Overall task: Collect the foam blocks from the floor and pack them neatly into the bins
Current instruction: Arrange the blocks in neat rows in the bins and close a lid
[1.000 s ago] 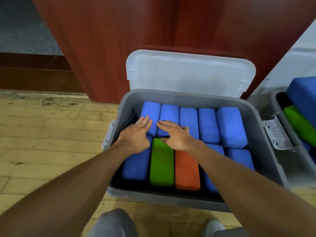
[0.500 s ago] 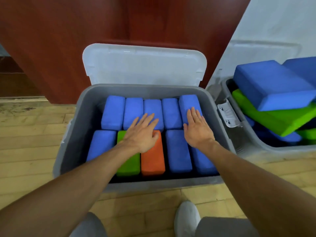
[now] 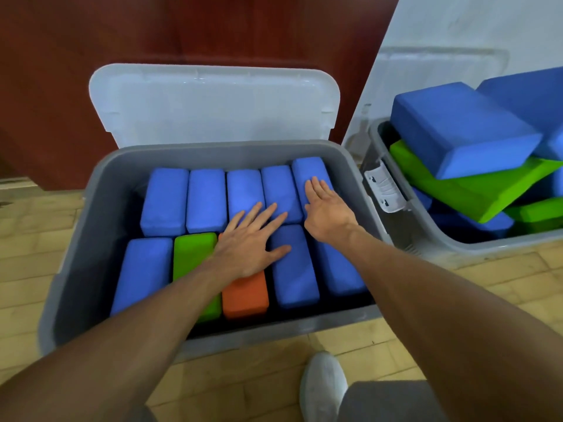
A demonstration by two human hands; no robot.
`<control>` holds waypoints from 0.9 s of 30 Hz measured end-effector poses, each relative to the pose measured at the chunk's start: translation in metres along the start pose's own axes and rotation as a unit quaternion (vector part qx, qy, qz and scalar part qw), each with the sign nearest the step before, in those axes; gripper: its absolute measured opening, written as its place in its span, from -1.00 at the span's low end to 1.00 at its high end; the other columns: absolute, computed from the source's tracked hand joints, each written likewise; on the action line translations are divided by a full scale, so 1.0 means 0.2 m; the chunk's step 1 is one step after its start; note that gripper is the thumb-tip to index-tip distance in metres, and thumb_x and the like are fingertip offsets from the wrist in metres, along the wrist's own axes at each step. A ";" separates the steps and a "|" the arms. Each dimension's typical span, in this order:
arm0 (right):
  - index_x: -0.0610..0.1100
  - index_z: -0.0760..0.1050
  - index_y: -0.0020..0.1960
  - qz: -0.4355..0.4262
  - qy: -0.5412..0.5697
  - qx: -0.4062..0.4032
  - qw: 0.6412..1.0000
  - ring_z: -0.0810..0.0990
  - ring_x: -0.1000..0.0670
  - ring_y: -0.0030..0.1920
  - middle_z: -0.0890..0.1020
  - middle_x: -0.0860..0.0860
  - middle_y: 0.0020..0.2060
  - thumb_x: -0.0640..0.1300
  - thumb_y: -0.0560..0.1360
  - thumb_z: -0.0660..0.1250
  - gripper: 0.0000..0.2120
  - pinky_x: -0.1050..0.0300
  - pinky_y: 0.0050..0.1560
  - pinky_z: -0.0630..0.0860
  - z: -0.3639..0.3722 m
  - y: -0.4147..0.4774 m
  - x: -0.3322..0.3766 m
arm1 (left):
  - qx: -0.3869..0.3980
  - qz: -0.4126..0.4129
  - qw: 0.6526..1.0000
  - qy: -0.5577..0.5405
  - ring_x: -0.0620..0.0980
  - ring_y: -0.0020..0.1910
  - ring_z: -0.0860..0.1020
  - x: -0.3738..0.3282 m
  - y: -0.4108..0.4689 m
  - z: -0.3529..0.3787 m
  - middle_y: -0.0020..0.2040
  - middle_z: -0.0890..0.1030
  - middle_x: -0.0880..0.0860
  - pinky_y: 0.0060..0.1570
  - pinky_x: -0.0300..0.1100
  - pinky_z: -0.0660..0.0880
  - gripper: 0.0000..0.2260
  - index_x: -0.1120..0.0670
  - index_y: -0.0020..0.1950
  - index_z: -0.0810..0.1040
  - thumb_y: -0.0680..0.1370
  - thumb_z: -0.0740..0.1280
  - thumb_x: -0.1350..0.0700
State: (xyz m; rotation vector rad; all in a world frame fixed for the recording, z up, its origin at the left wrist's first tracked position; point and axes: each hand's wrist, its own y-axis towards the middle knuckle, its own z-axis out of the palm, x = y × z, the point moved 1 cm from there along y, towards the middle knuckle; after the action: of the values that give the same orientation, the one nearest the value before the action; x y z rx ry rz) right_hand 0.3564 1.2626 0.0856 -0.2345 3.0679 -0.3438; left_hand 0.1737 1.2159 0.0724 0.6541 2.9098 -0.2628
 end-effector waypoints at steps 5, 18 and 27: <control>-0.20 -0.21 0.56 0.008 0.030 -0.034 0.999 -0.19 -0.02 0.56 -0.14 -0.08 0.57 -0.09 0.65 -0.06 -0.43 0.06 0.55 -0.17 0.04 -0.02 0.03 | -0.031 0.004 0.999 0.015 -0.08 0.56 -0.13 0.03 -0.02 0.03 0.58 -0.08 -0.15 0.50 -0.05 -0.16 -0.26 -0.21 0.55 -0.09 0.39 -0.29 -0.41; -0.30 0.14 0.51 -0.016 0.122 -0.174 0.977 0.06 -0.13 0.55 0.16 -0.19 0.52 -0.11 0.58 -0.08 -0.46 0.07 0.51 -0.13 0.18 -0.10 0.03 | -0.084 -0.001 0.997 -0.001 -0.06 0.56 -0.05 0.02 -0.01 0.07 0.58 0.03 -0.12 0.50 0.10 -0.13 -0.33 -0.16 0.55 0.06 0.47 -0.18 -0.35; -0.21 -0.07 0.57 0.017 0.164 -0.021 0.986 -0.15 -0.04 0.56 -0.08 -0.09 0.57 -0.15 0.64 0.02 -0.45 0.09 0.51 -0.22 0.03 -0.07 0.04 | 0.109 -0.028 0.973 -0.201 -0.18 0.54 -0.15 0.08 0.03 -0.11 0.58 -0.06 -0.12 0.48 -0.06 -0.27 -0.36 -0.08 0.56 0.03 0.56 0.26 0.09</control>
State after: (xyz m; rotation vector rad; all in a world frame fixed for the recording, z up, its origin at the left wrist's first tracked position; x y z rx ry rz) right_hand 0.3510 1.2468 0.0831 -0.1387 3.4005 -0.3494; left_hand 0.1595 1.2318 0.0898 0.4807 2.5302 -0.6464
